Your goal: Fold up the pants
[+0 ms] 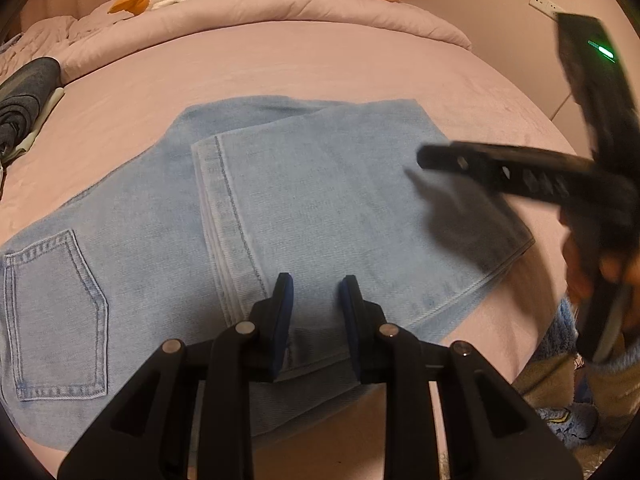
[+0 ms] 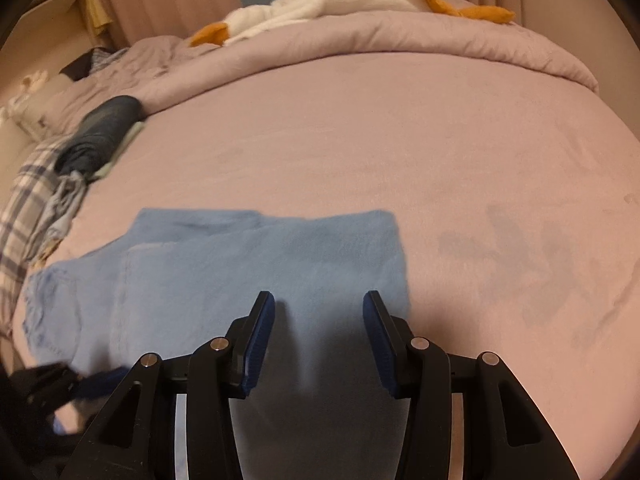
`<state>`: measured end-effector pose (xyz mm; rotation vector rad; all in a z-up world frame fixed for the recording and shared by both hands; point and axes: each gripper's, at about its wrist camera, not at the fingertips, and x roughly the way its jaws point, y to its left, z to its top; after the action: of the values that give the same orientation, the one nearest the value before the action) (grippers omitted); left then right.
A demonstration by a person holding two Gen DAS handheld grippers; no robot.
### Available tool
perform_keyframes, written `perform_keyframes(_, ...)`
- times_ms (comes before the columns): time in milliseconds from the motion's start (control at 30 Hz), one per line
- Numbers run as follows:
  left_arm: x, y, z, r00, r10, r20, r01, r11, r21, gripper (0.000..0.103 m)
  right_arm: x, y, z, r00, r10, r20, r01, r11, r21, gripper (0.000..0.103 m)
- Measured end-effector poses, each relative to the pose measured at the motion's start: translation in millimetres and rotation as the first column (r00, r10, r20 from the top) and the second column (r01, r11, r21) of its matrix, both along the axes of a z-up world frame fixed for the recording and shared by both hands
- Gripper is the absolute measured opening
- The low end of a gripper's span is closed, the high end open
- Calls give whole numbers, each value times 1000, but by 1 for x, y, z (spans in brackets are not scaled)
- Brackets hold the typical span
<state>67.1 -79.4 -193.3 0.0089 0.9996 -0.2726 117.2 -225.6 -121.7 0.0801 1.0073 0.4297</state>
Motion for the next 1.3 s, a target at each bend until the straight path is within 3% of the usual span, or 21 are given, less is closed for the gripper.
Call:
perform_keyframes(200,0,0,0,1000,1,-1,-1,1000,-1,24,-42,13,7,991,126,51,-123,991,-52,48)
perform_keyframes(300,0,1,1,1000,7,-3,-7,1000,-12,24,-55,20,3,982,188,37,-184,980,-81,48)
perform_keyframes(500,22,27,14,995,93,-36,-98,983,-157,24,-68,30,-5,968,245,47,-234,958,-167,48)
perform_keyframes(600,38,34,25,995,100,-12,-101,973,-210,24,-62,25,-5,972,233,33,-226,964,-141,48)
perform_keyframes(733,69,39,20,991,119,-56,-130,959,-251,22,-68,23,-7,973,227,45,-219,966,-140,48)
perform_keyframes(800,85,44,7,984,132,-116,-160,947,-278,21,-68,22,-8,974,222,45,-214,968,-132,48)
perform_keyframes(833,91,48,-1,979,146,-143,-183,939,-292,14,-68,23,-9,974,222,45,-214,968,-130,48)
perform_keyframes(933,98,60,-4,969,176,-171,-226,912,-342,2,-69,23,-9,974,221,44,-214,969,-121,48)
perform_keyframes(1000,96,69,-3,965,191,-182,-248,892,-379,2,-68,22,-9,974,221,43,-215,969,-118,48)
perform_keyframes(1300,30,46,7,985,77,-152,-121,945,-304,4,-65,17,-7,975,218,28,-214,971,-107,48)
